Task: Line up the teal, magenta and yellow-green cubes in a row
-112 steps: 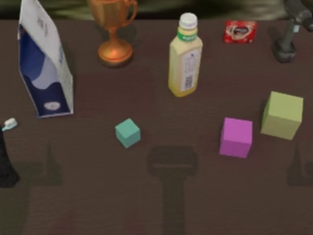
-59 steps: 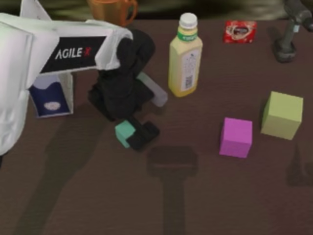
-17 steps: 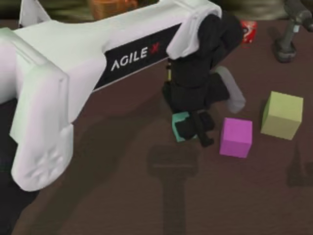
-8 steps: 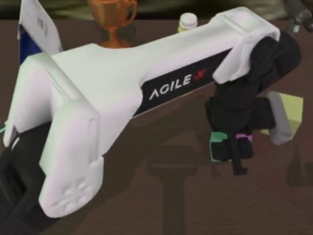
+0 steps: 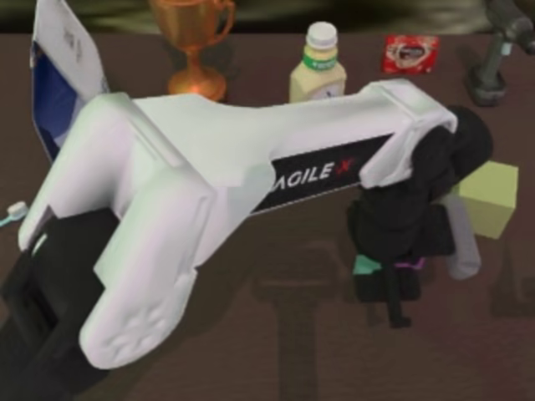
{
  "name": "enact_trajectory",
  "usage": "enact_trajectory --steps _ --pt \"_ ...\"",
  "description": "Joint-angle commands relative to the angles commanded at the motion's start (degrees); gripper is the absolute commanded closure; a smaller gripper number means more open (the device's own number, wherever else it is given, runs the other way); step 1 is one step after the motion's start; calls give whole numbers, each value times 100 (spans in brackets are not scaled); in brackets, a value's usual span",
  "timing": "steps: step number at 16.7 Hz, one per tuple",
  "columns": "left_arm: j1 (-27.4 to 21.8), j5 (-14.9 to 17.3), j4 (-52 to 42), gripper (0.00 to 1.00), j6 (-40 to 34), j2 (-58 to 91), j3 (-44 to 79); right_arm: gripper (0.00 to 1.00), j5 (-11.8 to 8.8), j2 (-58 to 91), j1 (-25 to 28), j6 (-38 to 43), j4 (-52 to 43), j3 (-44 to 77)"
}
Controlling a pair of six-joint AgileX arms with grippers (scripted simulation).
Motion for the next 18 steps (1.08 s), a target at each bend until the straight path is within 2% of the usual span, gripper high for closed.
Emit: enact_trajectory --steps 5,18 --pt "-7 0 123 100 7 34 -117 0 0 0 0 0 0 0" --pt "-7 0 123 2 7 34 -117 0 0 0 0 0 0 0"
